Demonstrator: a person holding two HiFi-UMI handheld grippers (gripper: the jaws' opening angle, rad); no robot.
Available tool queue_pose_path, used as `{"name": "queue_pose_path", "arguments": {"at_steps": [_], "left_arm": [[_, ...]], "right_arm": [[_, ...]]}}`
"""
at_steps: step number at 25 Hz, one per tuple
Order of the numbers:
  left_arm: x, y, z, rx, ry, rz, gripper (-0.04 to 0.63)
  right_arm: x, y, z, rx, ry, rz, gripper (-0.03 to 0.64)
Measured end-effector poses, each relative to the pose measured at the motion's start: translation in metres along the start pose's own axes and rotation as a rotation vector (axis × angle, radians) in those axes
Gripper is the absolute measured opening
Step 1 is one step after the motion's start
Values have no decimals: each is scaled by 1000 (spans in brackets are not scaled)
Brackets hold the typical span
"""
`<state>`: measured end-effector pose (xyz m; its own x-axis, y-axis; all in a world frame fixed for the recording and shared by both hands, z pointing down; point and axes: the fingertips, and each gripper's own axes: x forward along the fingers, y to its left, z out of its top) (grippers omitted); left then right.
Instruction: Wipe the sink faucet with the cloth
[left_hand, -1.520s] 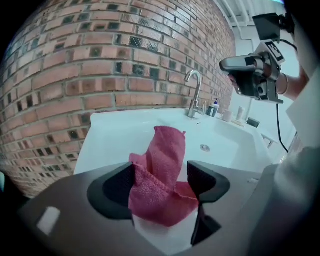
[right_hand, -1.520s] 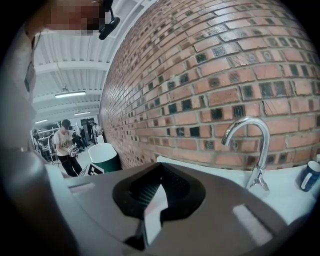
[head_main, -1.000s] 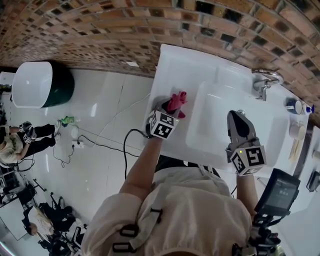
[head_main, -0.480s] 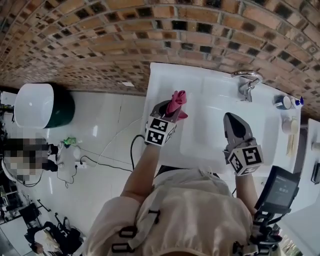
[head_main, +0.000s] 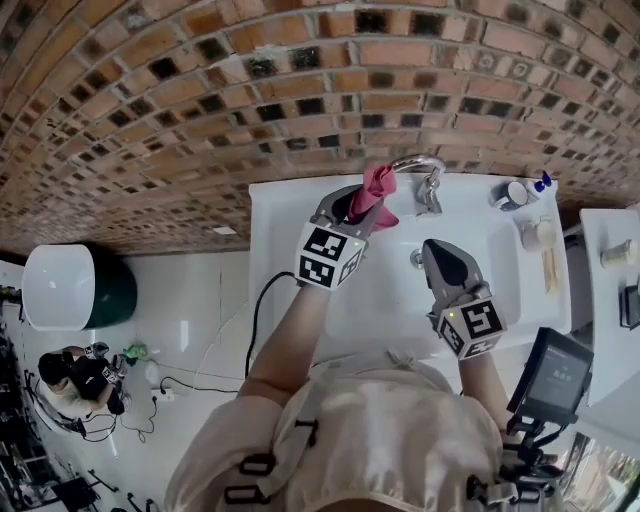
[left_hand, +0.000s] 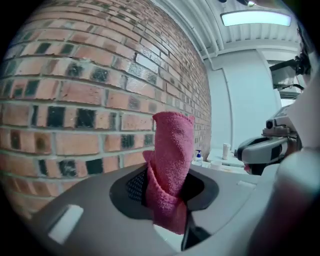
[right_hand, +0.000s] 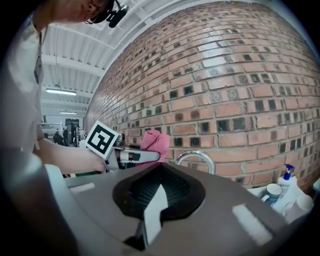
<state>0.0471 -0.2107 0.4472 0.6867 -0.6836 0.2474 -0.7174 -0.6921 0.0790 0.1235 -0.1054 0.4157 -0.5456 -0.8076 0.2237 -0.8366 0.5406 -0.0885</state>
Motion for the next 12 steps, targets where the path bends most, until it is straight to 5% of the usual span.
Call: {"name": "queue_pose_path", "arguments": {"at_steps": [5, 12], "left_arm": [[50, -26, 30, 43, 9, -48, 120], [106, -29, 58, 49, 29, -46, 120]], "right_arm": [[-16, -31, -1, -54, -10, -22, -11], [-26, -72, -4, -1, 9, -67, -11]]}}
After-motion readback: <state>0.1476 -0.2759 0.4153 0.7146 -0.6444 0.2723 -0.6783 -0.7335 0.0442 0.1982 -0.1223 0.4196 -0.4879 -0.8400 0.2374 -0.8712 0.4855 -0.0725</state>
